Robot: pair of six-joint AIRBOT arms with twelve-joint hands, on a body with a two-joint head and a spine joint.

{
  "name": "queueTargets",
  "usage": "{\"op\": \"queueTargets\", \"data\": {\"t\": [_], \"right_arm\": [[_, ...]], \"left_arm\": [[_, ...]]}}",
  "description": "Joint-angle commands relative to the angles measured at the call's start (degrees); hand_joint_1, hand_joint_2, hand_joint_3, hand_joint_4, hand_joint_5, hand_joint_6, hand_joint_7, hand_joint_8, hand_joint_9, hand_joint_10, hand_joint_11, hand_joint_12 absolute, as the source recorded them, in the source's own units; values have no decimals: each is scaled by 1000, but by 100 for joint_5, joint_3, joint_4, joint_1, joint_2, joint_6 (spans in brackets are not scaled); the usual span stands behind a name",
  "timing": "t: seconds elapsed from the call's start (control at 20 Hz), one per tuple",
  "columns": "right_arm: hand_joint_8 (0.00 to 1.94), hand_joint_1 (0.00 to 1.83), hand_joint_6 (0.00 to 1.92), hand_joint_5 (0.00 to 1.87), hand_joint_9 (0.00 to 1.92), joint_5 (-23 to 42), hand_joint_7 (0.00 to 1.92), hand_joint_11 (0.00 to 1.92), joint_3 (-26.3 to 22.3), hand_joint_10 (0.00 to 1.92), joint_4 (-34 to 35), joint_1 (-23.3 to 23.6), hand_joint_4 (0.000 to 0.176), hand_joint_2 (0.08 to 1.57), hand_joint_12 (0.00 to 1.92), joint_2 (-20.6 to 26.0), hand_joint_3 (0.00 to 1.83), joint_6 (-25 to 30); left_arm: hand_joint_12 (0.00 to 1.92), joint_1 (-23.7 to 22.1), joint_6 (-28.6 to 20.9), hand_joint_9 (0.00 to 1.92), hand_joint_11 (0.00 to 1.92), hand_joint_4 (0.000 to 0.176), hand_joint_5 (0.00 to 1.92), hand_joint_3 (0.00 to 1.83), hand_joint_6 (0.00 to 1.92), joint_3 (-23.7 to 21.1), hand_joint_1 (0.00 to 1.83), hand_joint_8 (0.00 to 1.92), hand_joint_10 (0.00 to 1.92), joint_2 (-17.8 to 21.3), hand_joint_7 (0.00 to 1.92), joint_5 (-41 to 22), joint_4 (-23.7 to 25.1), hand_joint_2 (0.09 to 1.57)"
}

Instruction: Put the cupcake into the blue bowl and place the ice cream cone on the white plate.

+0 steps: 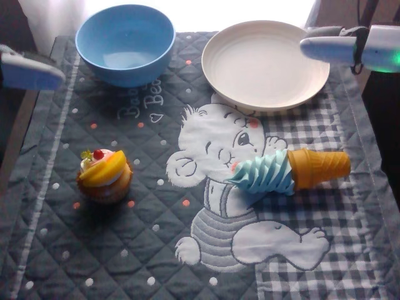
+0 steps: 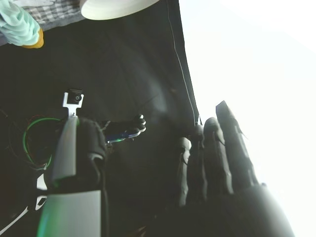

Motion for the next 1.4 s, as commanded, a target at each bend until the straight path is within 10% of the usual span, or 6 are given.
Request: {"op": "queueTargets", "data": {"t": [0.0, 0.35, 0.45, 0.65, 0.85, 1.35], "right_arm": [[7, 622, 5, 201, 373, 706, 353, 0, 20, 28, 85, 75, 23, 999, 952, -11, 0, 12], [0, 702, 3, 243, 367, 451, 340, 0, -69, 0, -143, 72, 57, 921, 971, -12, 0, 13], [1, 672, 2, 286, 439, 353, 385, 83, -173, 8, -248, 65, 10, 871, 969, -15, 0, 15], [0, 635, 0, 282, 424, -16, 387, 178, -318, 0, -512, -11, 35, 813, 779, 15, 0, 113], [0, 653, 3, 279, 351, -663, 313, 198, -316, 0, -948, -44, 0, 815, 693, 112, 3, 398], [1, 590, 0, 313, 426, -1940, 428, 259, -173, 2, -1969, -42, 0, 830, 606, 53, 0, 1001]], "left_arm": [[637, -112, -29, 416, 126, 49, 172, 4, 0, 18, 620, 3, 18, 26, 328, -574, -211, 912], [605, -325, -746, 402, 181, 8, 165, 7, 0, 7, 569, 0, 0, 31, 300, -22, 870, 911], [718, -336, -970, 472, 190, 0, 163, 0, 3, -37, 598, 3, 6, 81, 350, 106, 1204, 892], [693, -362, -1449, 539, 309, 0, 206, 1, 0, -266, 570, 0, 2, 350, 395, 367, 1984, 868], [463, -397, -1852, 366, 153, 0, 236, 0, 8, -362, 649, 10, 14, 362, 346, 605, 2634, 904], [1035, -484, -3096, 551, 164, 32, 358, 0, 6, -359, 616, 9, 10, 76, 486, 988, 4259, 889]]}}
